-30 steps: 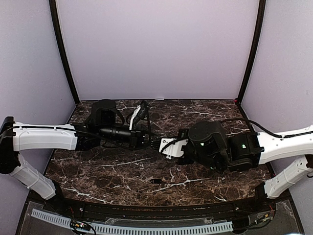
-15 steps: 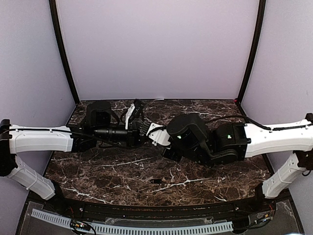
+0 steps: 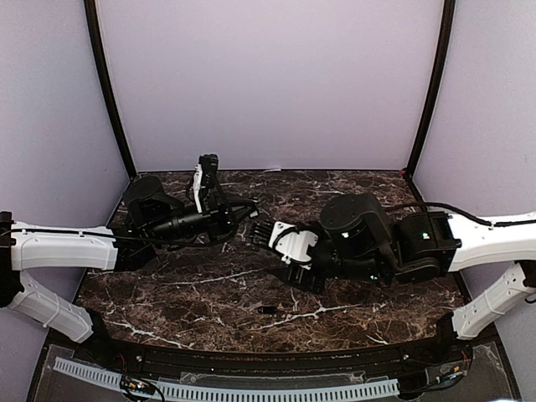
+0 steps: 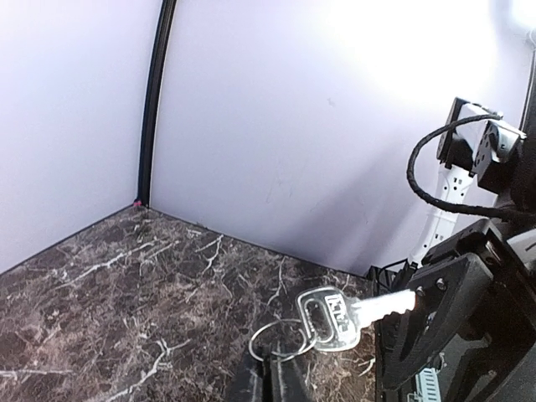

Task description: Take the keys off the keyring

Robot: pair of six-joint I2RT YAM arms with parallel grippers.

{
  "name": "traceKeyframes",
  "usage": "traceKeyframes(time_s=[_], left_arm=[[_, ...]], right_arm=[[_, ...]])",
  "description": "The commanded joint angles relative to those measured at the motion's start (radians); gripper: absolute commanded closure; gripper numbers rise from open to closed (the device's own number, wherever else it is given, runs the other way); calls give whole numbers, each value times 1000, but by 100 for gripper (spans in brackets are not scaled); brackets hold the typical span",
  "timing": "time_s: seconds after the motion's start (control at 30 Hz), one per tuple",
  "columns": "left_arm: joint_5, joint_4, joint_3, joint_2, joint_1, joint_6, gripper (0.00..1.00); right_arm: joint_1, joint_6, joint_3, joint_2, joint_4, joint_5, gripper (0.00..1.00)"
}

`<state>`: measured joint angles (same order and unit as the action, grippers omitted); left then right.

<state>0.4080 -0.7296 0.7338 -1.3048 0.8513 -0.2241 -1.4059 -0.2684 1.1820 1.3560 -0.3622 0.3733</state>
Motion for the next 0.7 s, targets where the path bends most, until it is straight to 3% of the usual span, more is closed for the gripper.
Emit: traceKeyframes(time_s=[0.0,0.17,0.33,0.67], left_arm=[[8,-141,-29,26,-3,26,100],[60,-182,-36,34,-3,17,100],[108,-181,-28,33,-3,1,100],[140,-146,4,18,-3,-31,100]], right_arm=[[54,68,-73,-131,151,-147,44],[230,212,-218,-290,361,-364,39],[385,355,-267,-313,433,-483,39],[398,279,-153,-148,376,-630,43]])
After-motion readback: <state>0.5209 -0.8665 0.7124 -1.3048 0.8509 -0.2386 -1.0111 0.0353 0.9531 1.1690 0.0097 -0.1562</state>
